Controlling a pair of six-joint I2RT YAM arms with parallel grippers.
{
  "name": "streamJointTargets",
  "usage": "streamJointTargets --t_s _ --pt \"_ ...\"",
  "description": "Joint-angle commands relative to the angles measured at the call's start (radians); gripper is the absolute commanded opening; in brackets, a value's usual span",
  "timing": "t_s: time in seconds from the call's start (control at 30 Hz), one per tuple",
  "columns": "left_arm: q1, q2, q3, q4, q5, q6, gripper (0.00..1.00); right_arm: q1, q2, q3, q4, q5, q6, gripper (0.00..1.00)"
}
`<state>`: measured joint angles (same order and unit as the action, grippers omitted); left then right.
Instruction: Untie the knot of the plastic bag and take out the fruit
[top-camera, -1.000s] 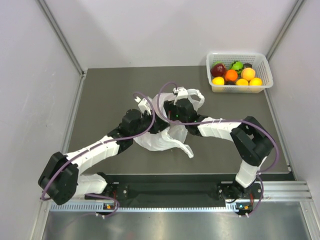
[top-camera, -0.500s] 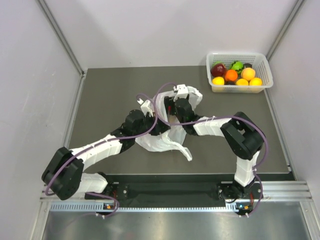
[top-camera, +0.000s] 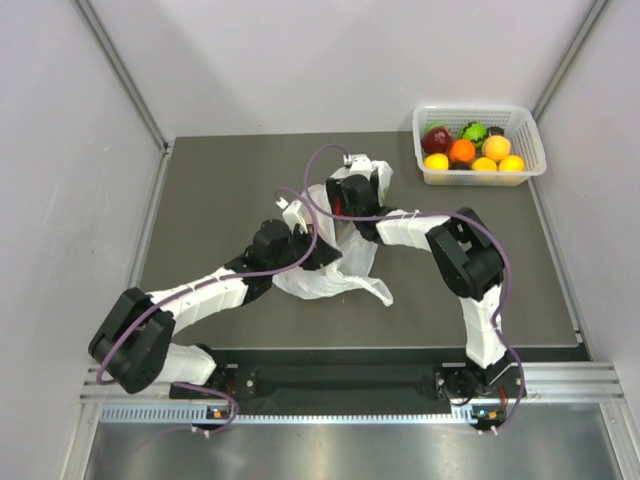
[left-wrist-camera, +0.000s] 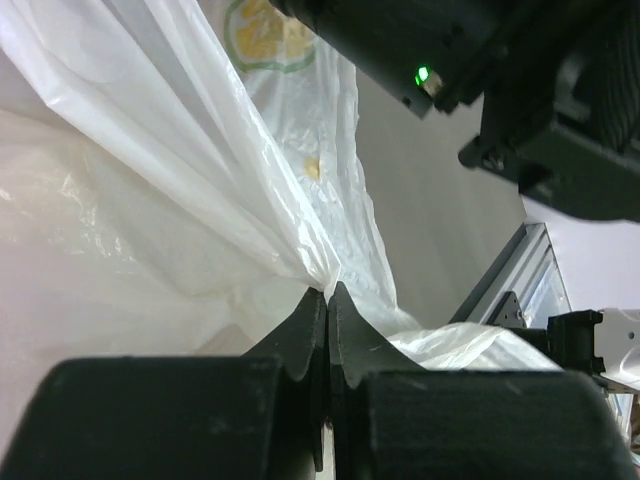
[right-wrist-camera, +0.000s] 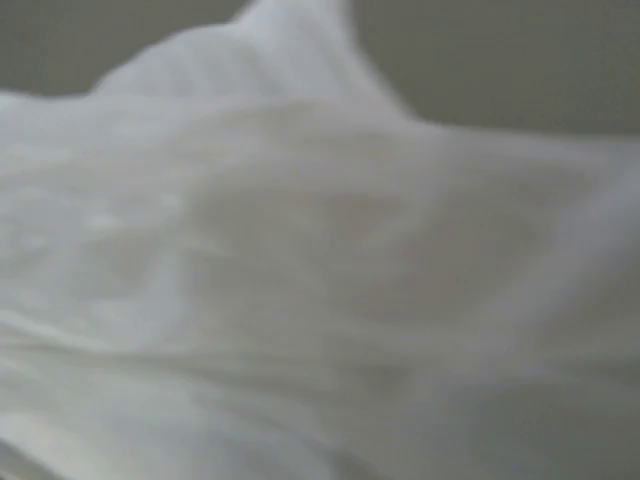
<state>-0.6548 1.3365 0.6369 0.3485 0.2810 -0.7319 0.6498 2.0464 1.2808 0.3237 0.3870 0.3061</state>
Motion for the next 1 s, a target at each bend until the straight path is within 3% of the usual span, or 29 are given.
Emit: streamJointTargets --t_s 0.0,0.1,0.2,0.3,0.33,0.5,0.73,0.97 --pt "-0.016 0.013 -0.017 0.041 0.066 -0.011 0.00 -0.042 0.034 0.115 -0.115 -0.037 0.059 0.91" --pt "-0.017 0.010 -0.020 0.043 0.064 -0.011 0.00 -0.061 0.053 0.138 -0.149 -0.095 0.076 0.90" --pt "-0.017 0.006 -0.025 0.041 0.063 -0.008 0.00 -0.079 0.064 0.144 -0.166 -0.151 0.105 0.82" --pt "-0.017 -0.003 -0.034 0.038 0.057 -0.006 0.00 -0.091 0.048 0.109 -0.138 -0.224 0.119 0.63" --pt "-0.019 -0.005 -0.039 0.038 0.053 -0.006 0.00 -0.098 0.037 0.100 -0.134 -0.253 0.122 0.50" --pt "-0.017 -0.017 -0.055 0.035 0.035 -0.006 0.00 -0.119 -0.093 -0.027 -0.106 -0.397 0.122 0.25" --pt "-0.017 -0.048 -0.066 -0.019 -0.026 0.015 0.00 -0.191 -0.313 -0.224 -0.156 -0.839 0.168 0.17" --pt "-0.017 -0.082 -0.065 -0.057 -0.080 0.043 0.00 -0.219 -0.451 -0.328 -0.297 -1.158 0.133 0.14"
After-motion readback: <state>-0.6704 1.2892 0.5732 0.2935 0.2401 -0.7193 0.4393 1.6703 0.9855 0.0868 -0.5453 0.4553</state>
